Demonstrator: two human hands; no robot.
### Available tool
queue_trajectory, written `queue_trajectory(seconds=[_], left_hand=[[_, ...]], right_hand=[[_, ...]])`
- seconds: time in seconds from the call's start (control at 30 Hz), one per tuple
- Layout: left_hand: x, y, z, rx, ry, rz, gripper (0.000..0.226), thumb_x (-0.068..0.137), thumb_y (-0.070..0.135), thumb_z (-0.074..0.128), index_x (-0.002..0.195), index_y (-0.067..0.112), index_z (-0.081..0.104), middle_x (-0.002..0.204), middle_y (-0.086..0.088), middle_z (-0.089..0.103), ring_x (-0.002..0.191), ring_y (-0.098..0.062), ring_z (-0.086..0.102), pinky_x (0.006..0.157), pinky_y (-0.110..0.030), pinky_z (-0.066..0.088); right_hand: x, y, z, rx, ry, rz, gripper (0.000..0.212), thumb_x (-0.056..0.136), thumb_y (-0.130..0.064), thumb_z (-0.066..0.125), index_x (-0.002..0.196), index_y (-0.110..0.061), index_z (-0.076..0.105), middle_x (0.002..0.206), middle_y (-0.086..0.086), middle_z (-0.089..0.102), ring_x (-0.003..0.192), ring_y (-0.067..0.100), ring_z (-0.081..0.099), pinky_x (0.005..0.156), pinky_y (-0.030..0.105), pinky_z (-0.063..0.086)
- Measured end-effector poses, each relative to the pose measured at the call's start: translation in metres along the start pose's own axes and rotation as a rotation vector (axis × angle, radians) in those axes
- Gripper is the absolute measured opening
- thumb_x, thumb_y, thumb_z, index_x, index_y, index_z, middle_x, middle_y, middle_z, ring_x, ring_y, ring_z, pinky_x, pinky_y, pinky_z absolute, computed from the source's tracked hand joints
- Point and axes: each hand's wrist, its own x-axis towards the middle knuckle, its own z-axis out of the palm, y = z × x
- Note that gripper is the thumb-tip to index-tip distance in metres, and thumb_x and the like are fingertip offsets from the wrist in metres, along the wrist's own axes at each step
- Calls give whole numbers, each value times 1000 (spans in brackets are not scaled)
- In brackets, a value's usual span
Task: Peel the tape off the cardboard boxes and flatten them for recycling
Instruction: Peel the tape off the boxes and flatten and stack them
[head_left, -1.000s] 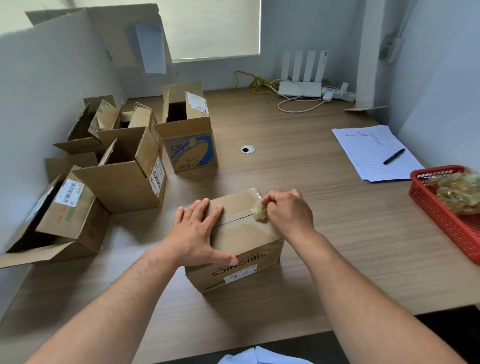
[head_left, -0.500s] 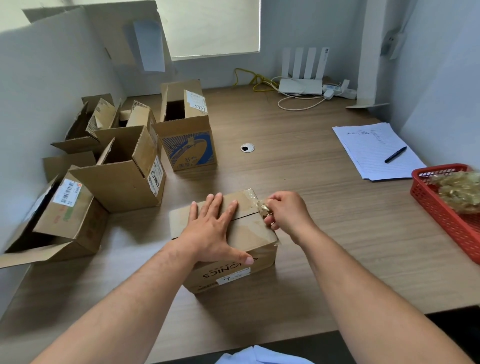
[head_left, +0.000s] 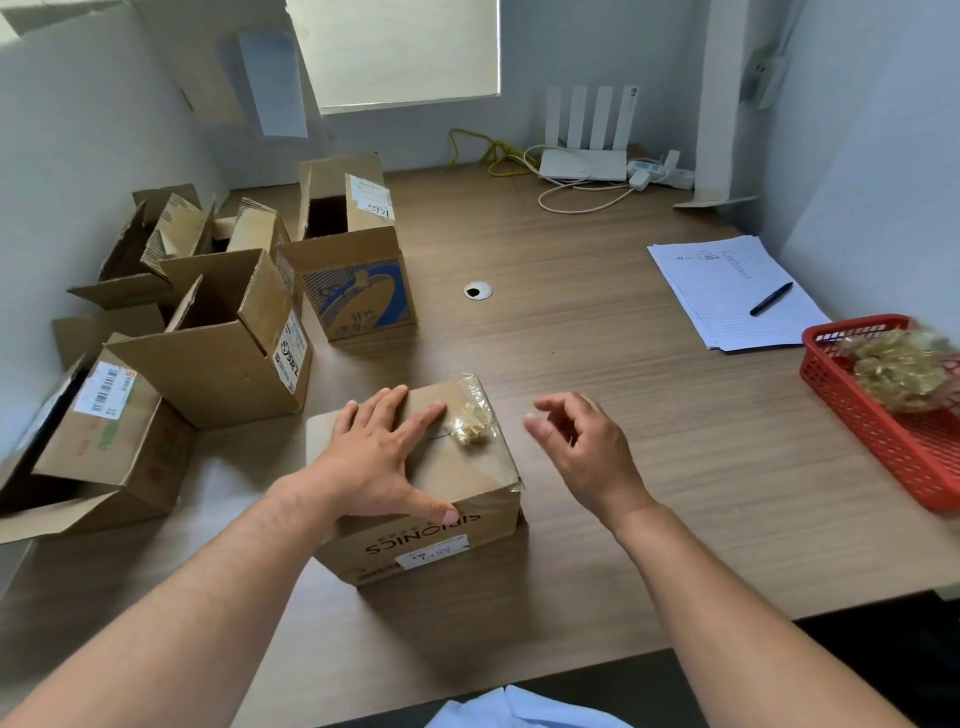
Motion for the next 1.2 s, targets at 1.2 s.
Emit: queue_trajectory(seconds=[1.2], left_hand=[[-32,0,11,91,-32,118,129,40,98,35,145,48,-20,157,-3,-26,142,-20,-30,109,-37,-27]], right_hand=[[48,-18,16,480,-237,479,16,93,-17,52,95,-12,67,77,-1,51,59,10,45,49,20,34]])
